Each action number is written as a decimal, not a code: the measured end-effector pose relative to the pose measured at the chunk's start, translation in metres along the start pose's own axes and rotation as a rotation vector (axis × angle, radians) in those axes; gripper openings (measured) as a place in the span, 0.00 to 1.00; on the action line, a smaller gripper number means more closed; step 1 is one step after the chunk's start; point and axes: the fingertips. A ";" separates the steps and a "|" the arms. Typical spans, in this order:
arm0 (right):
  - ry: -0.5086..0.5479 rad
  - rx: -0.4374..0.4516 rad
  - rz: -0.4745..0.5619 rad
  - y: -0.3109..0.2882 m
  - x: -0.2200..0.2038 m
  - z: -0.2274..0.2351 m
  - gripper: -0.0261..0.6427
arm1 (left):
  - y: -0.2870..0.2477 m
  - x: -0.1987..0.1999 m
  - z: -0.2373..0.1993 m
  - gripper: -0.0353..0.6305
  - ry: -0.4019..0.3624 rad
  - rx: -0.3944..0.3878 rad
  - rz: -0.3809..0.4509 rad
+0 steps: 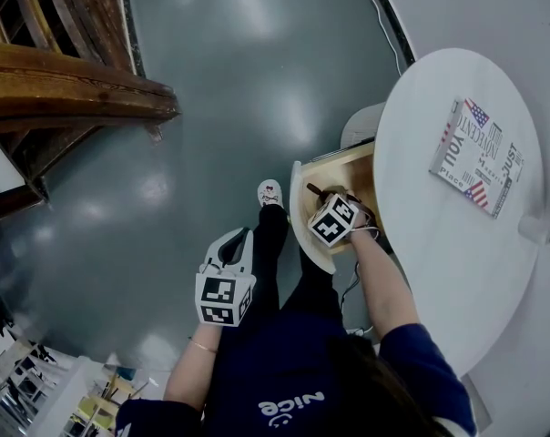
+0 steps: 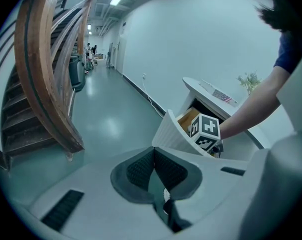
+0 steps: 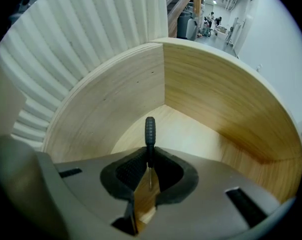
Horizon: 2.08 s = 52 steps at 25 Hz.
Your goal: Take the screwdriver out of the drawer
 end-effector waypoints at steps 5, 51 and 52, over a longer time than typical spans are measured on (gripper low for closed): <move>-0.025 0.007 0.010 0.002 -0.001 0.003 0.11 | 0.002 0.000 0.003 0.06 -0.004 -0.001 0.001; -0.284 -0.118 0.370 0.170 0.037 -0.023 0.11 | 0.001 0.058 0.078 0.06 -0.058 -0.085 0.159; -0.288 -0.123 0.381 0.174 0.038 -0.024 0.11 | 0.002 0.061 0.079 0.06 -0.063 -0.087 0.167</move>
Point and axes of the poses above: the fingertips, and each gripper's own axes: y backward along the fingers, z to its right, x out of its top, and after that the axes turned 5 degrees about z, right-handed
